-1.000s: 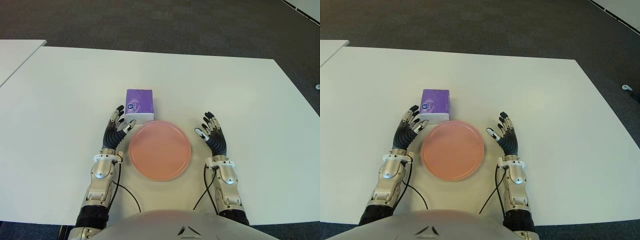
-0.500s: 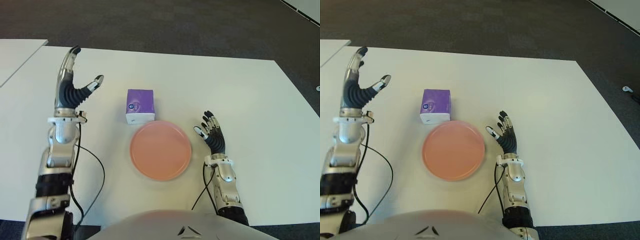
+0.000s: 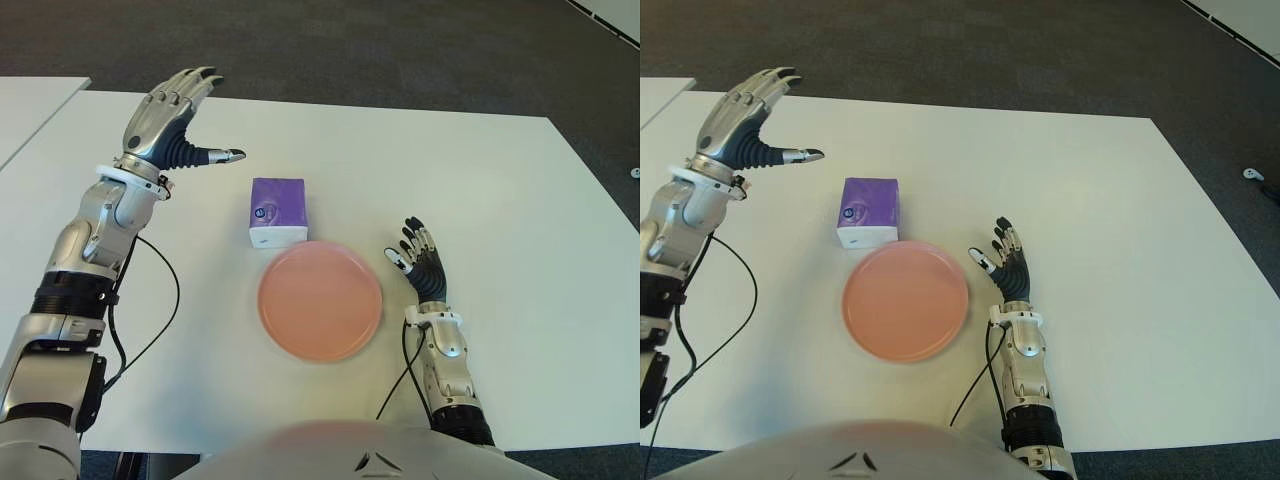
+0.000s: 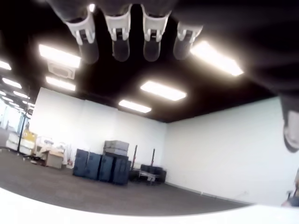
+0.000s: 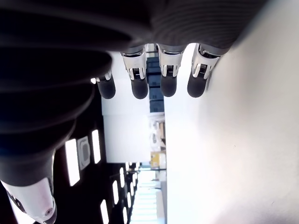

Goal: Put the tissue paper into the plate.

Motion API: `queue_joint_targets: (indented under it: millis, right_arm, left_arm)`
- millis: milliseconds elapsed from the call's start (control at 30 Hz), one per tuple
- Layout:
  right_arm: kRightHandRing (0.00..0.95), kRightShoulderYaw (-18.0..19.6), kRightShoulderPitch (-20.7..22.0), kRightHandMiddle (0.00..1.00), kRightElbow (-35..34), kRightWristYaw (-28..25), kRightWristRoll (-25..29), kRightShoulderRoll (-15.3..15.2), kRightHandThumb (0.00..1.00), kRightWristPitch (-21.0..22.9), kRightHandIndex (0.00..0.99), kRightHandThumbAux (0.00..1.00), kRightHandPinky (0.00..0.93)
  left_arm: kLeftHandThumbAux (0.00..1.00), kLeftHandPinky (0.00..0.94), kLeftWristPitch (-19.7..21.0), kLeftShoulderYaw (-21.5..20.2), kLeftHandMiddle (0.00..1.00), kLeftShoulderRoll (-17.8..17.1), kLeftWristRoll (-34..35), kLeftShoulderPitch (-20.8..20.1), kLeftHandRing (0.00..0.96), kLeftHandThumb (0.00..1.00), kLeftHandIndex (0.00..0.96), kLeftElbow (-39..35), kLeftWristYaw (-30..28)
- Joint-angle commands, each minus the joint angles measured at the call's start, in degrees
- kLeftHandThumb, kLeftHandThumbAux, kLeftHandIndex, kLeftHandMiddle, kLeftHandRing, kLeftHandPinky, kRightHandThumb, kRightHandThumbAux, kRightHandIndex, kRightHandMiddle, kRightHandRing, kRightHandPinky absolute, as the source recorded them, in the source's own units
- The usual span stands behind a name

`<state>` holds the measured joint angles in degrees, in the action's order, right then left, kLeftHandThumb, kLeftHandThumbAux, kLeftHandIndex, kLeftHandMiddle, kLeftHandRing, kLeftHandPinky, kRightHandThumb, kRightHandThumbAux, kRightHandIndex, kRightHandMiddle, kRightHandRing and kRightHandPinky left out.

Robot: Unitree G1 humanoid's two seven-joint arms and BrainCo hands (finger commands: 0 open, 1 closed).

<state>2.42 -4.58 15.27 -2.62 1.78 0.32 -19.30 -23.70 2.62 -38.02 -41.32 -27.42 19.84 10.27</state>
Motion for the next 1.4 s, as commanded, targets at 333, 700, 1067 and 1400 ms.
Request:
queue_joint_targets:
  millis: [333, 700, 1067, 1400]
  right_arm:
    - [0.000, -0.62, -1.98, 0.000, 2.68, 0.68, -0.66, 0.29, 0.041, 1.75, 0.000, 0.670, 0.000]
    - [0.000, -0.79, -1.99, 0.000, 2.58, 0.78, -0.82, 0.03, 0.038, 1.85, 0.000, 0.663, 0.000]
    - [0.000, -0.74, -1.86, 0.000, 2.90, 1.15, -0.77, -0.26, 0.043, 2.05, 0.000, 0.647, 0.000]
    - [0.000, -0.68, -1.68, 0.000, 3.38, 0.78, -0.39, -0.46, 0.058, 1.79, 0.000, 0.649, 0.000]
  left_arm:
    - [0.321, 0.000, -8.05, 18.10, 0.000, -1.14, -14.66, -11.83, 0.000, 0.190, 0.000, 17.70, 8.25]
    - [0.303, 0.000, -14.52, 27.21, 0.000, -1.73, -17.68, -17.55, 0.000, 0.108, 0.000, 28.61, 8.81]
    - [0.311, 0.000, -17.56, 29.46, 0.000, -1.97, -16.15, -19.44, 0.000, 0.107, 0.000, 31.57, 5.04]
    - [0.308, 0.000, -19.39, 28.79, 0.000, -1.70, -11.88, -19.65, 0.000, 0.118, 0.000, 32.94, -1.03]
